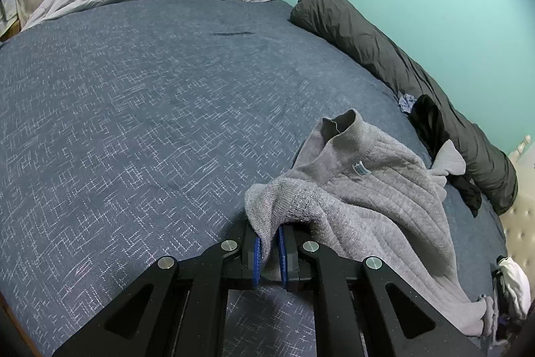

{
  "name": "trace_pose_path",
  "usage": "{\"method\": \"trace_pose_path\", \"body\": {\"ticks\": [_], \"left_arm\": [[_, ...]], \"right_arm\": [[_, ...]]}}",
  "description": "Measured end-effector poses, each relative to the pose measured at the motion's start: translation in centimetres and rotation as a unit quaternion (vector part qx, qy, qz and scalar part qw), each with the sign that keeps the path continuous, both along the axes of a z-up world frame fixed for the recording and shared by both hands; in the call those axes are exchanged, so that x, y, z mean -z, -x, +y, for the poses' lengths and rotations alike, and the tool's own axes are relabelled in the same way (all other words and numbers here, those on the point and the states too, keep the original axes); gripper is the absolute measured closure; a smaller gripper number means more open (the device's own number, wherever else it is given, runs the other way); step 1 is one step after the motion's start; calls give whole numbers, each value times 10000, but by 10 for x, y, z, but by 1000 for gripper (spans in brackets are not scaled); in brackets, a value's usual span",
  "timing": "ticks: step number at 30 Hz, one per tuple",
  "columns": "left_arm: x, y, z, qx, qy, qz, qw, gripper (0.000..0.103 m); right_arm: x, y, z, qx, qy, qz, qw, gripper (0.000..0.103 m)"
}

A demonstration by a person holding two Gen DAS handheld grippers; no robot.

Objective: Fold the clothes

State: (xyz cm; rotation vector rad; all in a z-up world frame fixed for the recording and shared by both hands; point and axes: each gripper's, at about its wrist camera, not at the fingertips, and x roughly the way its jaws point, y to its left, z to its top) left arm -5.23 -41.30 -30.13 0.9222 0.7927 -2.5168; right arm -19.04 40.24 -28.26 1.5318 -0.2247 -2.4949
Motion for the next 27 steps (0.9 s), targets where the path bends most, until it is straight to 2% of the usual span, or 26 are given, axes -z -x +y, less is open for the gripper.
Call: {"method": "trace_pose_path", "body": {"ticks": [2,4,9,10,11,12,14,16,21,27], "left_arm": [[0,0,0,0,9,-8,10000,95],[1,1,0,0,17,-24,10000,95],[2,3,-1,25,14,-35,10000,95],[2,3,-1,32,14,-28,10000,95],[1,3,0,37,22,-18,10000,95],[0,3,0,42,32,-10,10000,95],[-1,3,1,41,64,-14,10000,95],[-3,3,1,45,73,-27,10000,95],[-13,0,0,145,84,-65,9998,95],[-44,-2,-8,333,96,-73,9994,96]], "right_arm": [[16,7,0,181,1,-293,9994,46],[32,12,-4,333,32,-544,9980,41],[53,23,-6,691,263,-696,9948,41],[55,23,-8,726,247,-691,9947,46],[54,23,-9,740,242,-631,9950,59],[52,23,-11,736,222,-563,9954,66],[46,21,-13,714,115,-409,9965,90],[35,18,-15,675,-126,-178,9975,94],[-4,4,7,806,-683,383,9937,95],[-30,-25,57,1069,-950,766,9868,95]]}}
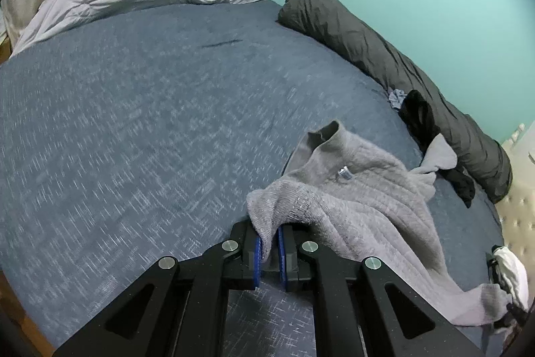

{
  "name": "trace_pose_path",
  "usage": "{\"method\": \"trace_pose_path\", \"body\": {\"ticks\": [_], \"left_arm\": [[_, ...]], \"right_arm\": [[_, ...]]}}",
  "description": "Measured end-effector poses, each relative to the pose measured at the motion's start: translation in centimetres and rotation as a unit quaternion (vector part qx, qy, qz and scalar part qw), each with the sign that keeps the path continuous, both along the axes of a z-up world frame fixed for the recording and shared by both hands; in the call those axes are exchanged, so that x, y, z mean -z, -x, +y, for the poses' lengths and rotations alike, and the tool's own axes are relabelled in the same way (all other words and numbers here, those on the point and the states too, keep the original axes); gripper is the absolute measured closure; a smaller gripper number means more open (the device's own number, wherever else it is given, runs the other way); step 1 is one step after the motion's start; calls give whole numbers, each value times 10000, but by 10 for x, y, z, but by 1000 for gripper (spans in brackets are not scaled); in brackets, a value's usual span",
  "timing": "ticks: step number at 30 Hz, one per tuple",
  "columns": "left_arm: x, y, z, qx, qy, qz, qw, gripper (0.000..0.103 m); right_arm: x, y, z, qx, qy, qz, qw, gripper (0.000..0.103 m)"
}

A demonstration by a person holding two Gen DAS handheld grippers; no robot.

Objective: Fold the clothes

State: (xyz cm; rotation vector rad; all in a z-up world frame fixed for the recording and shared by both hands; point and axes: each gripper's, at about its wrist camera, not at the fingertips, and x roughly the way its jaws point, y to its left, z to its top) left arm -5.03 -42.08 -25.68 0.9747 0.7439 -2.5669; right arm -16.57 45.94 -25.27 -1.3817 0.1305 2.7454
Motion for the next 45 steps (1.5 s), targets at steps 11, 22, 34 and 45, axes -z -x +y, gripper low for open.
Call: {"method": "trace_pose_path", "body": {"ticks": [11,22,34,45], "left_arm": [[-42,-6,-51,-304,399,-276,9984,96],[24,-20,-65,-324,-279,-1067,9934,89],[-6,-40,-60,-228,-46,-678,9974,60],[-28,-33,-56,57,410,-728,9965,58]], "right_arm": [[-7,-36,24,-75,32,-53,10000,95],[75,-50,10,-355,127,-1136,9928,94],[11,-66,-8,-572,-294,-235,9977,60],[-18,-60,-92,-1417,194,249,9894,58]]}}
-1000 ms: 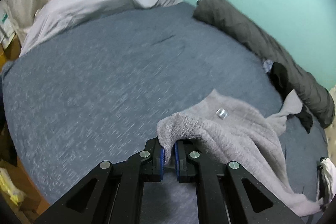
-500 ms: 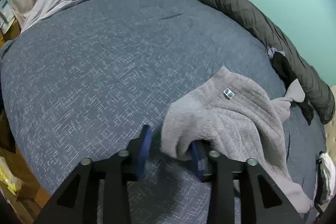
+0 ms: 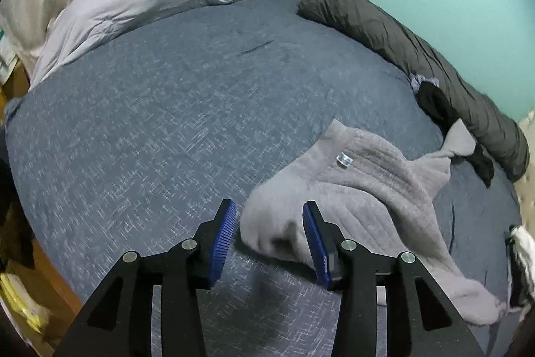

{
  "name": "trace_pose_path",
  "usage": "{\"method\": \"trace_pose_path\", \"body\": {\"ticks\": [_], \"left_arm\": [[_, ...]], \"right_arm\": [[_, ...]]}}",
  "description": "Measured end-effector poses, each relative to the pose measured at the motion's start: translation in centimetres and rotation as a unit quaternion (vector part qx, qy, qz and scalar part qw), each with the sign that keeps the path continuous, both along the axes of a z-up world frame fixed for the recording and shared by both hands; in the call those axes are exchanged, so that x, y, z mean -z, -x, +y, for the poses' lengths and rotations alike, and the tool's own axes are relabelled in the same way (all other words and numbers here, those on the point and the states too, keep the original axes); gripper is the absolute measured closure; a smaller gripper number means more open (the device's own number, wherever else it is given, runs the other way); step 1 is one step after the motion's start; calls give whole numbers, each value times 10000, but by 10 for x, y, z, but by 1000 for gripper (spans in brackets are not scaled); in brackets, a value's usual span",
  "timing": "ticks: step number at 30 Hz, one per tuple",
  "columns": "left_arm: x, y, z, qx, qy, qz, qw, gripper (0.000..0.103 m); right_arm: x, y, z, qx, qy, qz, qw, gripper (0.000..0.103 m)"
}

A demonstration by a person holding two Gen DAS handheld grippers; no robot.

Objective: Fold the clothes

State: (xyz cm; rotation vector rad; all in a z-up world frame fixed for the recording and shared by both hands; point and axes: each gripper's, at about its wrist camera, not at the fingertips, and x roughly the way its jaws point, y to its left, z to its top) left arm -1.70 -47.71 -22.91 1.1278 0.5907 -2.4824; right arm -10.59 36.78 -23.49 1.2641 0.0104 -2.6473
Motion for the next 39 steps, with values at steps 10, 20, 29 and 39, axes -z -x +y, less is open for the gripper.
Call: {"method": "trace_pose_path", "body": {"ticks": [10,20,29,39], "left_arm": [[-6,6,9,137,10,34,9999,58],[-19,71,73,877,60,78,9961,52],[-7,165,177,1859,180,-194,9822,47],[31,268,283,2671,598,-636,9597,43]], "right_arm": [[-6,5,-34,-341,52,81,9994,58],[3,18,-77,-429,654,24,9969,49],[49,30,-147,-774,1472,-253,9857,44],[106,37,-155,-705,1536,-460,9845,43]]}}
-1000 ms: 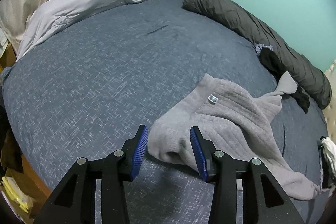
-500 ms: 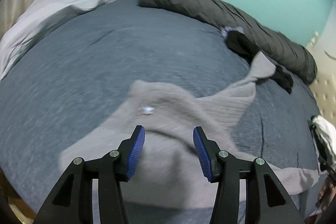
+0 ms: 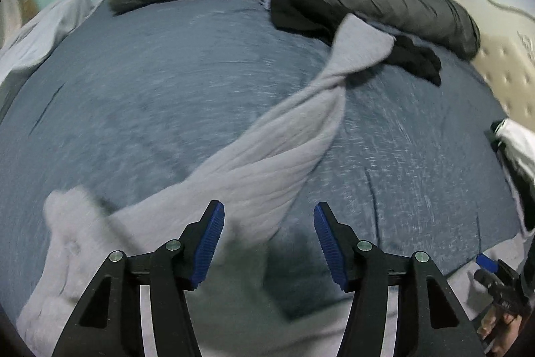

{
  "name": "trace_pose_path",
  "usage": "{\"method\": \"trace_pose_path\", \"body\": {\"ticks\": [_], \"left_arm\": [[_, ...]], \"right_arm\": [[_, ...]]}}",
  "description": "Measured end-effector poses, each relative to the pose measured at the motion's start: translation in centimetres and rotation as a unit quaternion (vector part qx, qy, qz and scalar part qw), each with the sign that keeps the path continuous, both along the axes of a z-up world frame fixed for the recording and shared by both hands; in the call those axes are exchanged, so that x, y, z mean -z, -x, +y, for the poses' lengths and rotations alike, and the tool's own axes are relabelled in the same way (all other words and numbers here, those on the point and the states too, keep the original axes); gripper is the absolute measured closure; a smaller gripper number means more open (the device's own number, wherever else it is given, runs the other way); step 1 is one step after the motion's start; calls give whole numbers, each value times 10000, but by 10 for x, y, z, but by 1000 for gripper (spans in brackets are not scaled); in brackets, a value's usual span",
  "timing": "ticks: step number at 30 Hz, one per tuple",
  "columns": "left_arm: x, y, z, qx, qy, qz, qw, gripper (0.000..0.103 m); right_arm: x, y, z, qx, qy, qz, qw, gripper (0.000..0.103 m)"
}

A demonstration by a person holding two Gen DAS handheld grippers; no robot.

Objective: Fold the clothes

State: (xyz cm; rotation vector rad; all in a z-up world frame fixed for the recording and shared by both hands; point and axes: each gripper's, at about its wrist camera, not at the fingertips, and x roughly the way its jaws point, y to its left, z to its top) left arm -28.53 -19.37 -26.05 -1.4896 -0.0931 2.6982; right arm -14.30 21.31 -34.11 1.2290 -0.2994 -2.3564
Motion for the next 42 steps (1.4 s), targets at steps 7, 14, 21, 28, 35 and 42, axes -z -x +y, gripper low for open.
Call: {"method": "trace_pose_path", "body": {"ticks": [7,14,21,28,35,42], "left_arm": [[24,58,52,238,286,-55,9993,43],[52,96,86,347,910,-101,9952,43],[77,114,99,476,1545,-218,9866,77],[69,106,98,677,1527,-189,9858,99],[-9,45,99,1346,1156,471,9830,100],[-65,-8,61,1194,571,552,9897,100]], "right_arm": [[3,15,13,134,207,38,9997,42],[8,26,25,232,421,9,9988,41],[13,35,29,245,581,-66,9980,41],[17,36,28,214,633,-105,9977,41],[11,36,31,253,772,-9,9967,41],[5,33,36,344,885,67,9955,41]]}}
